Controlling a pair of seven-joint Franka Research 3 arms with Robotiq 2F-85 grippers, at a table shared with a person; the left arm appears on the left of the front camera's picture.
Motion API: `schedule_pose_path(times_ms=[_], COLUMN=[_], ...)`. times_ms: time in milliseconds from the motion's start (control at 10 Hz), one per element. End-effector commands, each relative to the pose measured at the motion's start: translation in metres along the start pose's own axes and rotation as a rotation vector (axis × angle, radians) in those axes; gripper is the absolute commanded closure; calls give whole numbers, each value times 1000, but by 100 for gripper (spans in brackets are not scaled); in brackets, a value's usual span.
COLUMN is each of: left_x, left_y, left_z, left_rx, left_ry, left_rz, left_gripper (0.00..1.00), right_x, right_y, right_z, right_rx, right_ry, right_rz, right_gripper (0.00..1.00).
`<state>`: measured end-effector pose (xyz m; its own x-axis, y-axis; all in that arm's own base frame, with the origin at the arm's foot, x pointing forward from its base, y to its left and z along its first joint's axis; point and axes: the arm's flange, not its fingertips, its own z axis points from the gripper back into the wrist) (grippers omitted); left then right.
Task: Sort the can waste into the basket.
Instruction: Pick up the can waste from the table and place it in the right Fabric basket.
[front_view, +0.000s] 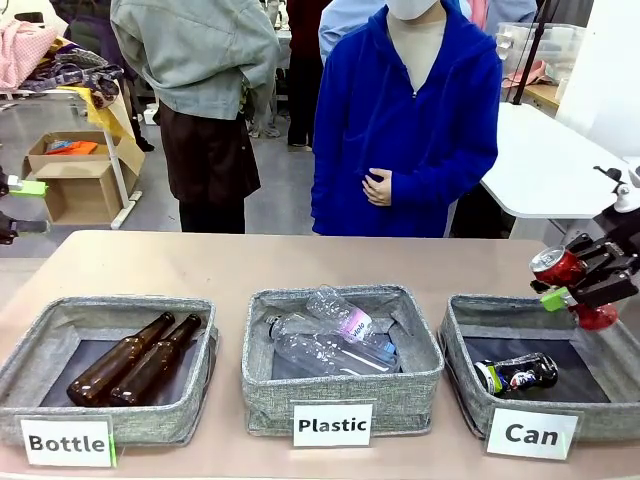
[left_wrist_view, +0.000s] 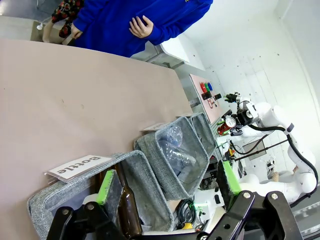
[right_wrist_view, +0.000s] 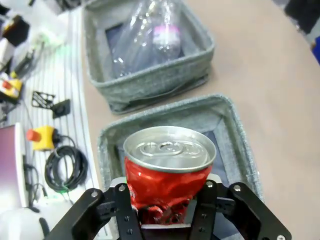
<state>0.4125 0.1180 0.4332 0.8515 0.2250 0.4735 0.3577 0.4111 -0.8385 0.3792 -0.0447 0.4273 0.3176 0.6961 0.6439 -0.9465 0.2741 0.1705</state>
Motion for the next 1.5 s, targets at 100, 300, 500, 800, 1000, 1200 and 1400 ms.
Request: schedule_pose_path(times_ms=[100,300,500,800,1000,1200,1400], left_x=[1,1,1,1,1,1,1], left_y=[-3,-3,-3,-3,-3,-3,-3], left_z=[-1,-1,-1,-1,-1,-1,-1], left_rx=[4,4,4,4,4,4,4], left_ry=[-1,-1,-1,-1,-1,-1,-1], left_rz=[12,12,12,12,12,12,12], left_gripper=[0,0,0,0,0,0,0], right_x=[3,1,2,29,46,53,56], right_y=[-6,-11,-12,-29,-36,-44,-43], right_z=[0,1,0,-15,-33,-49,-62], right_rx=[-5,-8,-9,-165,-88,183,435], right_ry=[38,41,4,-400,-533,-534,-507], right_rz=[-14,-29,-48,-325,-655,-923,-1057], right_gripper=[0,0,0,0,0,0,0])
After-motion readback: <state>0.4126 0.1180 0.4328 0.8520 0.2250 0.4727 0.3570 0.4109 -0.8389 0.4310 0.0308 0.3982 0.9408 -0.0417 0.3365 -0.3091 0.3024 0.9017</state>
